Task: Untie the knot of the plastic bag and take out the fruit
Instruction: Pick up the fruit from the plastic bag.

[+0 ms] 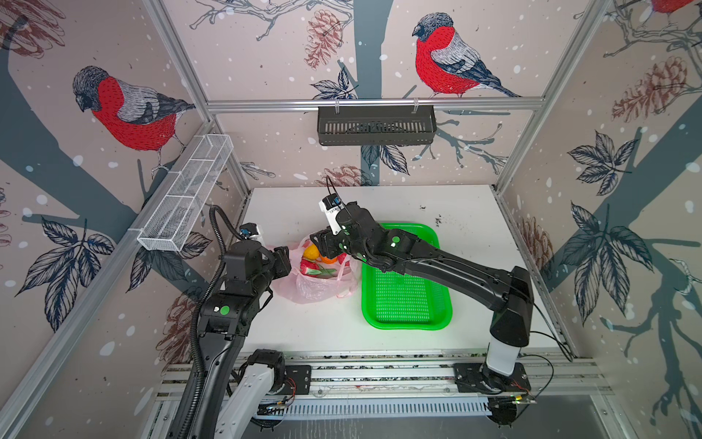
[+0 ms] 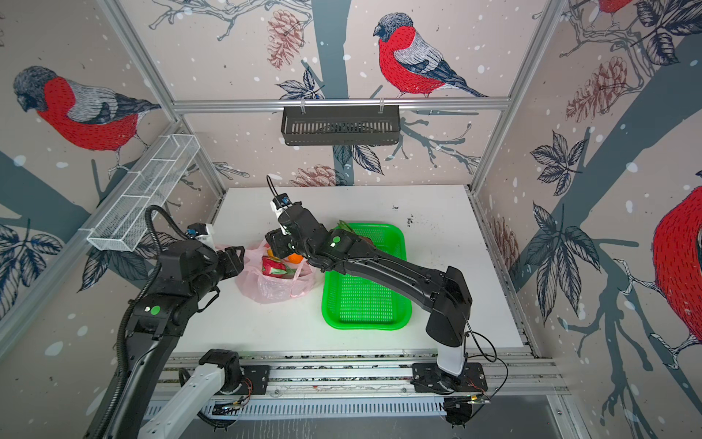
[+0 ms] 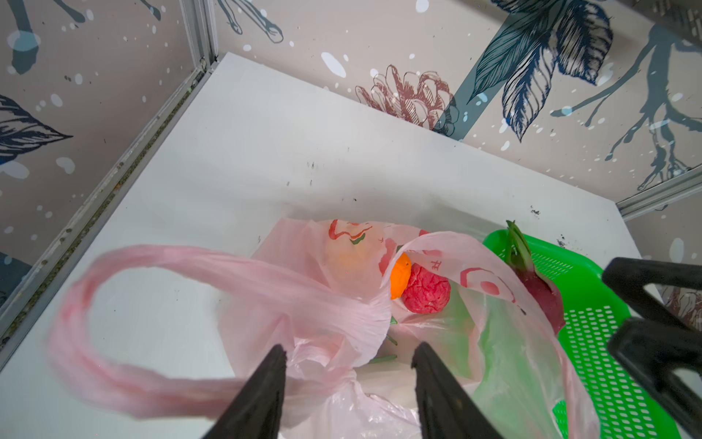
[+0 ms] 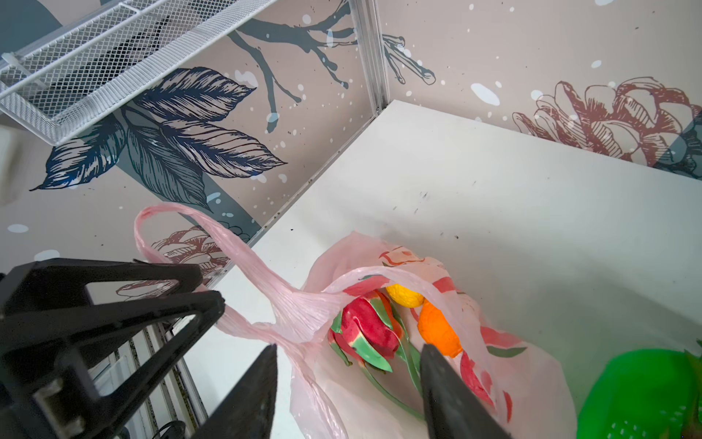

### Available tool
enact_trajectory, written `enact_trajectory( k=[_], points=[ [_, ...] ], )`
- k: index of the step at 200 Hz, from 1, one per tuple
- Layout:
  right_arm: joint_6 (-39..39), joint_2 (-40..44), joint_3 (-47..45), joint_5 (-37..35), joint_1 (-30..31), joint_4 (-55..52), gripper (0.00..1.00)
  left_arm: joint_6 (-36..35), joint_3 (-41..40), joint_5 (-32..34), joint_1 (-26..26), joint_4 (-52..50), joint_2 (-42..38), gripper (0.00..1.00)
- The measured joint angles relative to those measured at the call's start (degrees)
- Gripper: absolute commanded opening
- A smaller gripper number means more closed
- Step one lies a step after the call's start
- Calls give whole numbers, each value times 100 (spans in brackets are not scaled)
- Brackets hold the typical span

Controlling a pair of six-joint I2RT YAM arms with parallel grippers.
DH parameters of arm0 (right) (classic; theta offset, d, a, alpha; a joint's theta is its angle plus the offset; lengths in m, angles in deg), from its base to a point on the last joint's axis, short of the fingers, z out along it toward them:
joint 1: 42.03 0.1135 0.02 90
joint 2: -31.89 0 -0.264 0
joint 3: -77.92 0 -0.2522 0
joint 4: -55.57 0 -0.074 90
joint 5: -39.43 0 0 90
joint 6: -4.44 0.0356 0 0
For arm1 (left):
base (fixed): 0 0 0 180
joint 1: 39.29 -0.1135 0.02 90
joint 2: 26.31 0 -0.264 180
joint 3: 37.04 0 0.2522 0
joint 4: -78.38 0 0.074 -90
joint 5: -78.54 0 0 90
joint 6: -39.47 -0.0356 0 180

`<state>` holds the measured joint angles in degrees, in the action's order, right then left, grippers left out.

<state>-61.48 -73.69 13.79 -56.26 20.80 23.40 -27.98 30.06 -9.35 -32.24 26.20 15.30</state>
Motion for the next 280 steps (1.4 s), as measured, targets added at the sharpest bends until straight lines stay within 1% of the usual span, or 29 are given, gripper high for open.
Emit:
enact_trajectory(
  k=[40, 82, 102, 147, 169, 191, 203, 209, 231, 232, 240, 251, 260, 280],
  points=[
    [151, -164, 9, 96, 2, -164, 59, -2, 44, 197, 0, 2, 85, 56],
    [299, -341, 9, 138, -26, -251, 59, -11, 651, 356, 0, -240, -35, 58],
    [417, -428, 11, 221, -74, -247, 59, -13, 726, 437, 0, -356, -208, 58],
    [448, -619, 212, 267, -136, -269, 59, -2, 179, 481, -9, -409, -243, 59],
    [450, -621, 236, 310, -122, -275, 59, 0, -59, 380, -33, -234, -109, 59],
    [466, -621, 238, 308, -109, -315, 59, 0, -170, 273, -66, 61, 125, 57],
    [468, -621, 236, 304, -111, -367, 59, -2, -262, 181, -74, 232, 173, 53],
    [470, -621, 236, 304, -109, -387, 59, 0, -308, 153, -83, 317, 173, 49],
    [492, -621, 234, 286, -109, -472, 59, 0, -468, 35, -120, 671, 173, 27],
    [492, -621, 234, 284, -109, -474, 59, 0, -470, 26, -122, 678, 173, 25],
    [525, -621, 234, 271, -109, -525, 59, 2, -509, -85, -131, 772, 166, 17],
    [586, -634, 234, 264, -109, -573, 59, 2, -557, -144, -131, 894, 142, 9],
    [592, -667, 236, 264, -109, -577, 59, 13, -605, -260, -138, 977, 98, 0],
    [649, -791, 236, 264, -109, -662, 59, 42, -763, -529, -138, 1099, -70, 0]
  ],
)
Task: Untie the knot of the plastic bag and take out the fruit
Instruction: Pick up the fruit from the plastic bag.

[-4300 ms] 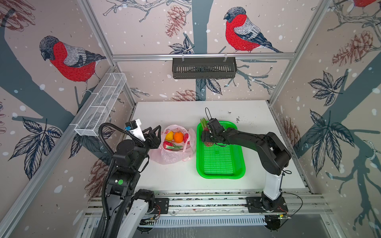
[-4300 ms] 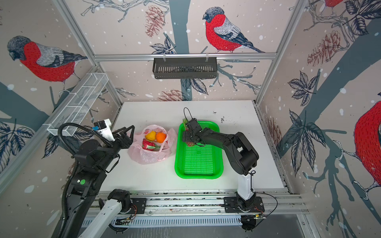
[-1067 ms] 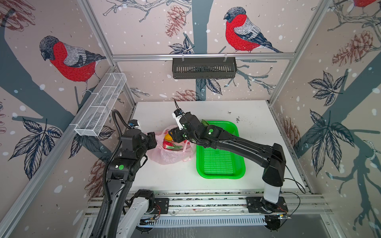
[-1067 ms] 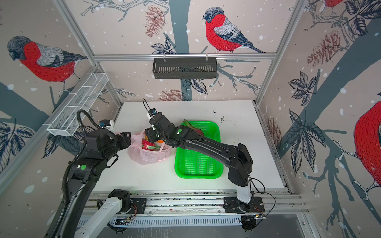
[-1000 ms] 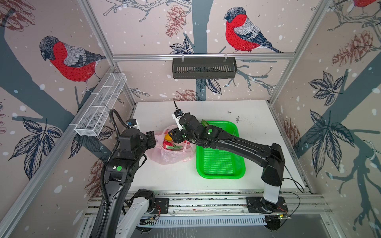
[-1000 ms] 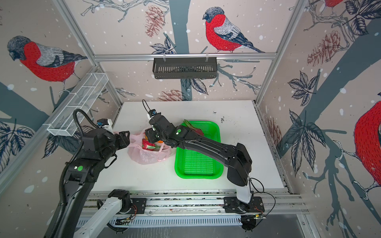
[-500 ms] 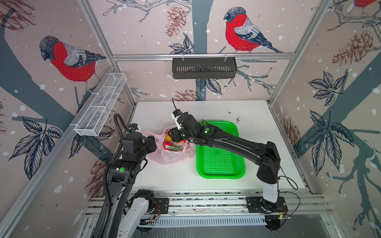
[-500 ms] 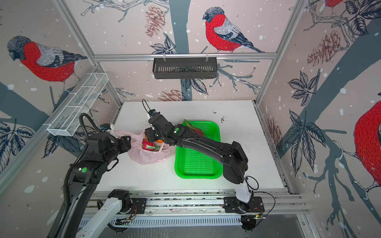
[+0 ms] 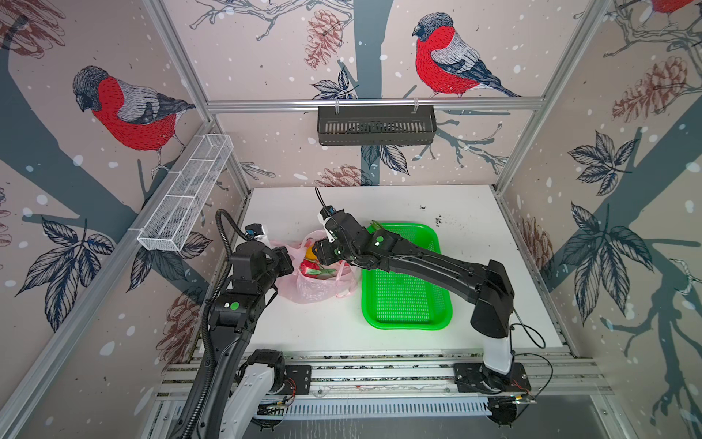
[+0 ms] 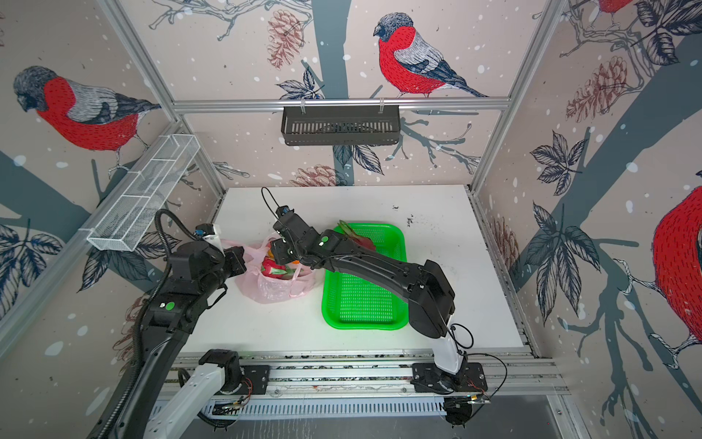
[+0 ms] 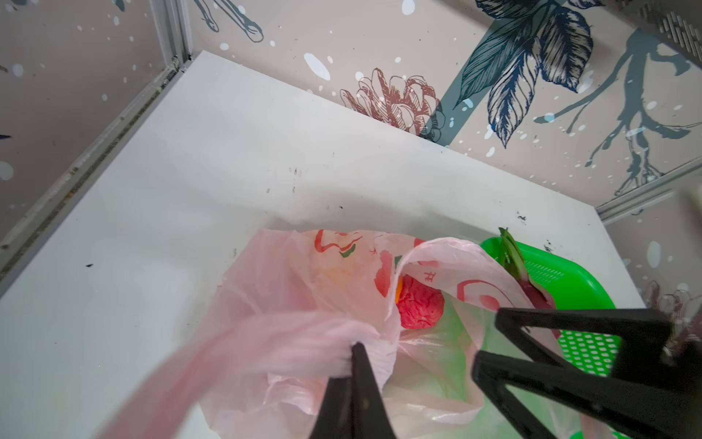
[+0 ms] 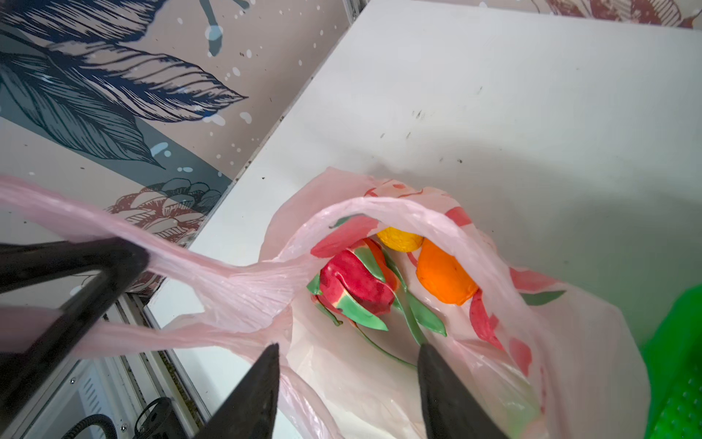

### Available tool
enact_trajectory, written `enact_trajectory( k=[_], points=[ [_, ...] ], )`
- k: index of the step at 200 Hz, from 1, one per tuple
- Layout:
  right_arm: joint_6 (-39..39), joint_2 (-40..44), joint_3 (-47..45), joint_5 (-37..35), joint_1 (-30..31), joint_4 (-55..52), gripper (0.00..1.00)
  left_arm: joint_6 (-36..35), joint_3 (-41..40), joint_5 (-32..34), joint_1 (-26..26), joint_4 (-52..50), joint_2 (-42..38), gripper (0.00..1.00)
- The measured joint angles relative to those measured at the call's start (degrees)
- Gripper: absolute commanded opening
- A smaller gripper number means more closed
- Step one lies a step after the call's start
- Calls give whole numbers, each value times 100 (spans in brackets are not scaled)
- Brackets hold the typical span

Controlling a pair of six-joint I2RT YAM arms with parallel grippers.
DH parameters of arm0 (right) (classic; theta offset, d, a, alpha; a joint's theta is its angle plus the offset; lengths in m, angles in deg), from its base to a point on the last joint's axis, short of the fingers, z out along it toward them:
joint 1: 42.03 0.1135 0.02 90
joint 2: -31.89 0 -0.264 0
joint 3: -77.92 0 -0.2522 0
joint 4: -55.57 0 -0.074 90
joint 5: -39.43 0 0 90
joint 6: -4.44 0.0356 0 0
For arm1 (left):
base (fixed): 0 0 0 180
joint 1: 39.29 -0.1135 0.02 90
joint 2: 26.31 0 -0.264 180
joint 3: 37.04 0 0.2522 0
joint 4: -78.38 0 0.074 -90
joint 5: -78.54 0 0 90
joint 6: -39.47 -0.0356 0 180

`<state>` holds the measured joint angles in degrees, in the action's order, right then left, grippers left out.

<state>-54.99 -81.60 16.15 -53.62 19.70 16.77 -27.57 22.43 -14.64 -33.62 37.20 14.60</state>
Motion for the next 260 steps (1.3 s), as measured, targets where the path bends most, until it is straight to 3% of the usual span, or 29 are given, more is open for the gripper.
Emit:
enact_trajectory(
  k=[66, 167, 260],
  points=[
    [254, -728, 221, -31, -111, -363, 57, 256, -498, -557, 0, 9, -592, 0],
    [428, -1593, 839, -730, -168, -481, 60, 643, -1108, -876, 0, 452, -1174, 0],
    [662, -1834, 918, -953, -352, -146, 69, 831, -1325, -1027, 0, 1021, -1220, 0]
  ],
)
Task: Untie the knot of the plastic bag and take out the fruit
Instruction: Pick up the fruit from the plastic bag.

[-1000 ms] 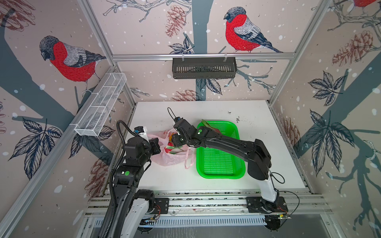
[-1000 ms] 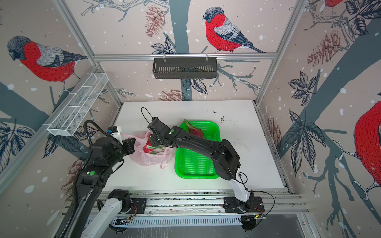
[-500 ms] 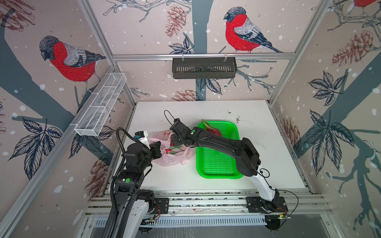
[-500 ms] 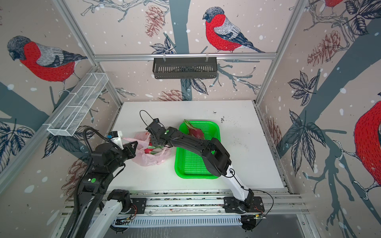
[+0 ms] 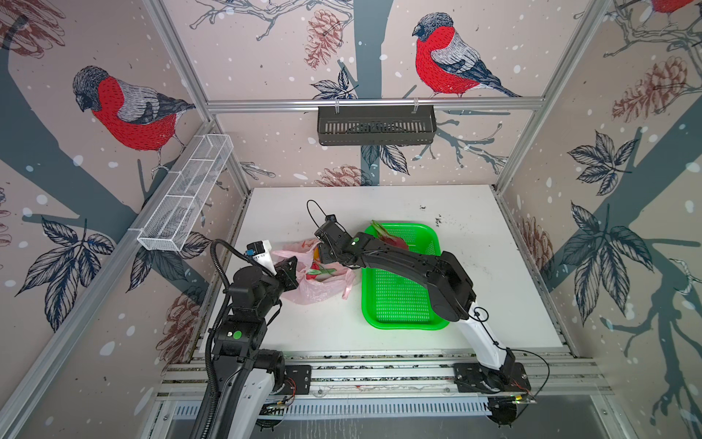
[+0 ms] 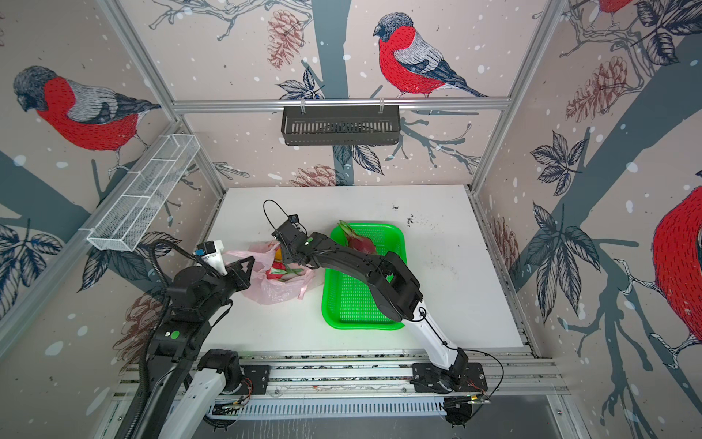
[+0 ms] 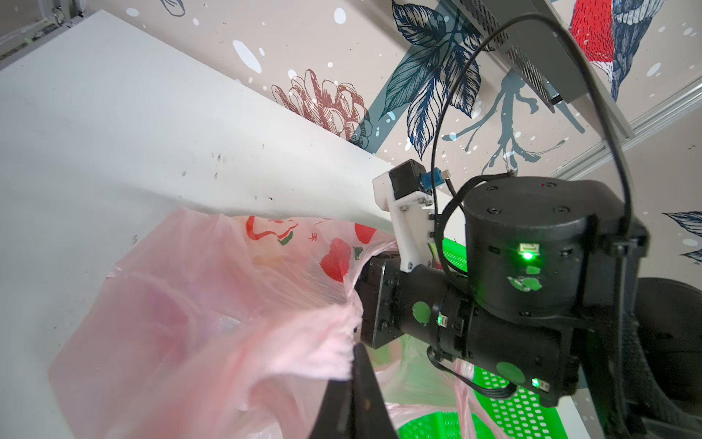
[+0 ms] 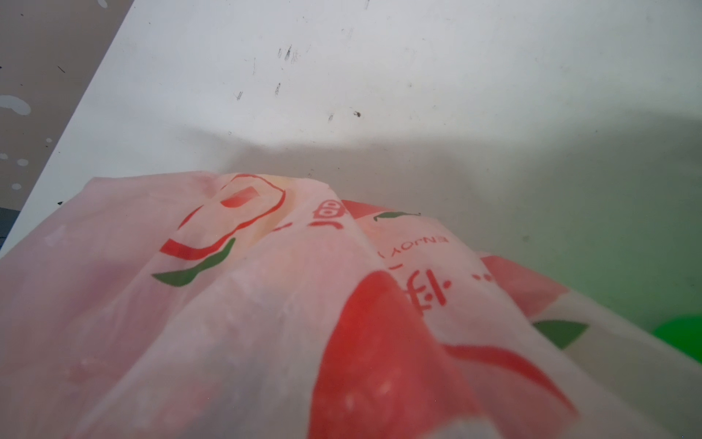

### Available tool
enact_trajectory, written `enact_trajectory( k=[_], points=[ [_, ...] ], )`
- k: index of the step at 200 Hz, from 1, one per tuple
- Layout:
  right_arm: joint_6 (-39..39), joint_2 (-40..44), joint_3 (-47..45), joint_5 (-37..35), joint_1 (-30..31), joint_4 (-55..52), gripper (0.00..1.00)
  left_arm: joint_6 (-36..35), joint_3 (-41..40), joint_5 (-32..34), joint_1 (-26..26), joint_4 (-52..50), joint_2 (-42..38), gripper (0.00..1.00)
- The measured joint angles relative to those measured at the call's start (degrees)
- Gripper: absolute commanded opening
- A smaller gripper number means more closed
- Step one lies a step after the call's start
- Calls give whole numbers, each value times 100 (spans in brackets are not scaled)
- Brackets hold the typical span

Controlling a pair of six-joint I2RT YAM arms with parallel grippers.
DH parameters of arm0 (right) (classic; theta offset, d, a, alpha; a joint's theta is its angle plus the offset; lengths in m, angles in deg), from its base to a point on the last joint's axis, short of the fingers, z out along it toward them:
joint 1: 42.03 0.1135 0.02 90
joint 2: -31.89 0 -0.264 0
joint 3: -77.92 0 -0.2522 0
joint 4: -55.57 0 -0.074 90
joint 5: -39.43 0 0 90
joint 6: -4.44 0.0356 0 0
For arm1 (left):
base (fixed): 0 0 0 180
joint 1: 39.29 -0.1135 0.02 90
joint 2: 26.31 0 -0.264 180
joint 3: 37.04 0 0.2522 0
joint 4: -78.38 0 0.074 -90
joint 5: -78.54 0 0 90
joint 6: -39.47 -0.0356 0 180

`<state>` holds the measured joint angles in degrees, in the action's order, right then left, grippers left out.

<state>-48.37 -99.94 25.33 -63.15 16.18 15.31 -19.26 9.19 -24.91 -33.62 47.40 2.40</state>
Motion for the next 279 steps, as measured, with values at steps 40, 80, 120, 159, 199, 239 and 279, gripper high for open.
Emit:
enact_trajectory(
  k=[40, 80, 120, 159, 199, 239, 279],
  points=[
    [2, -72, -79, 4, -31, 315, 75, 20, -90, -138, 0, 160, 46, 0],
    [-20, -138, -223, 20, -50, 647, 79, 24, -160, -199, 0, 258, 61, 0],
    [-116, -212, -271, 46, -68, 855, 80, 26, -179, -293, 0, 284, 52, 0],
    [-120, -310, -269, 120, -94, 940, 81, 33, -234, -308, 0, 319, 83, 0],
    [-118, -417, -269, 186, -125, 984, 84, 28, -245, -323, 0, 321, 109, 0],
    [-96, -468, -269, 179, -136, 992, 84, 26, -256, -341, 0, 365, 144, 0],
    [11, -511, -269, 164, -181, 1029, 78, 28, -256, -348, 0, 426, 188, 0]
  ],
)
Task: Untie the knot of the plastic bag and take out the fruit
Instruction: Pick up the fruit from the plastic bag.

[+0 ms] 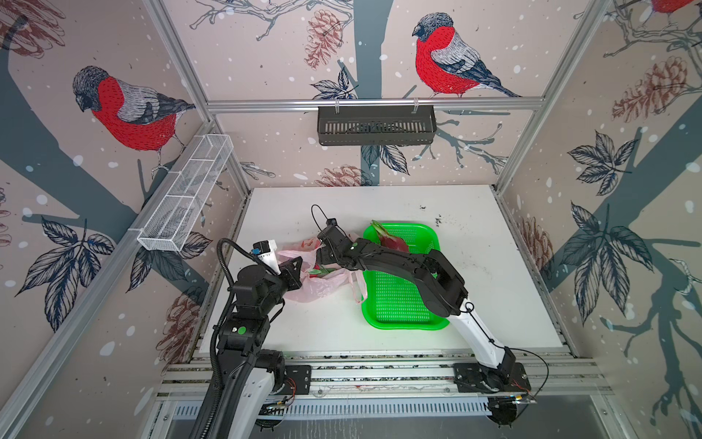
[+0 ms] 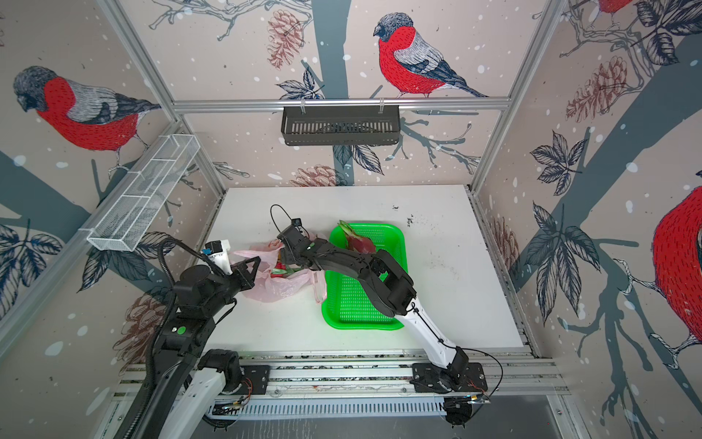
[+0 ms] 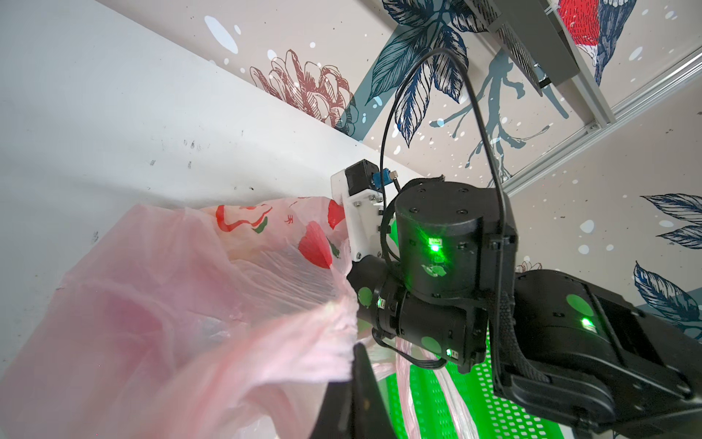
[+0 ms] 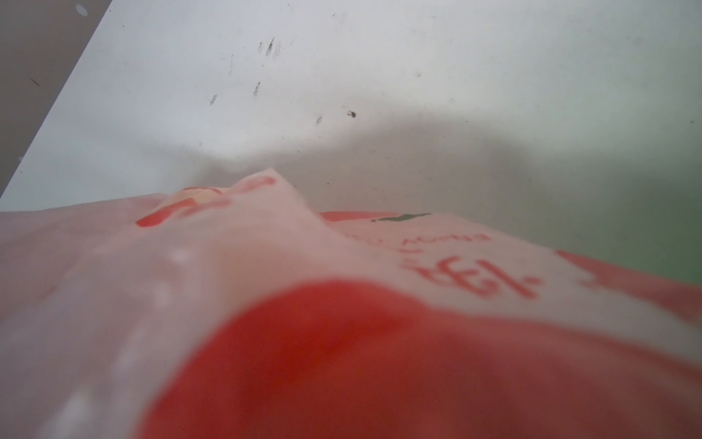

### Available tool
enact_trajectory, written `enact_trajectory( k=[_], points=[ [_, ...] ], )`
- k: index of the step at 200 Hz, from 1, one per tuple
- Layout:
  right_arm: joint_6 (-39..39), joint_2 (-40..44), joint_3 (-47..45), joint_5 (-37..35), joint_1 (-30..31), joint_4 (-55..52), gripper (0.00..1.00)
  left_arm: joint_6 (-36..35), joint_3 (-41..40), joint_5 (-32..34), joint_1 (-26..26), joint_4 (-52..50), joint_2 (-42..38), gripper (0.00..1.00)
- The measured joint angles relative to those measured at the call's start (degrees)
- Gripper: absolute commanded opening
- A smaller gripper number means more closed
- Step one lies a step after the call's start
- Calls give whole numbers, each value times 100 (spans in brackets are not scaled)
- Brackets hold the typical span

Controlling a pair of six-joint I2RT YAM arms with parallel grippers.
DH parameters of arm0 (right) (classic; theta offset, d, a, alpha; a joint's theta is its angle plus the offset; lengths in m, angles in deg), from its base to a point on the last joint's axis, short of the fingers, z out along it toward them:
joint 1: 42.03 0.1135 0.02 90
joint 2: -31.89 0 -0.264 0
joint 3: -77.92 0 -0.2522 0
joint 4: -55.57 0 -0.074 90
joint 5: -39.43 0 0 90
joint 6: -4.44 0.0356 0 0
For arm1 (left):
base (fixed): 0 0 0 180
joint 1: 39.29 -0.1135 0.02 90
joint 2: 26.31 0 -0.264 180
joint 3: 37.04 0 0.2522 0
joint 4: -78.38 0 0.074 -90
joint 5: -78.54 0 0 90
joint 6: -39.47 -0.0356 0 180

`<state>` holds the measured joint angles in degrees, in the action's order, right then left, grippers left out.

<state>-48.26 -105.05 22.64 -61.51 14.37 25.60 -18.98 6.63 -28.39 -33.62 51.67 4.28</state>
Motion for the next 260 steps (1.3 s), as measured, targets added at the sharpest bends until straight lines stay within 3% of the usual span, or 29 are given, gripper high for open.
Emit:
enact_trajectory(
  k=[152, 260],
  points=[
    [-7, 17, -98, 26, -37, 199, 44, 11, -72, -87, 0, 201, 111, 0],
    [-199, 898, -704, 125, 201, 199, 38, 118, -151, -42, 0, 540, 297, 0]
  ],
)
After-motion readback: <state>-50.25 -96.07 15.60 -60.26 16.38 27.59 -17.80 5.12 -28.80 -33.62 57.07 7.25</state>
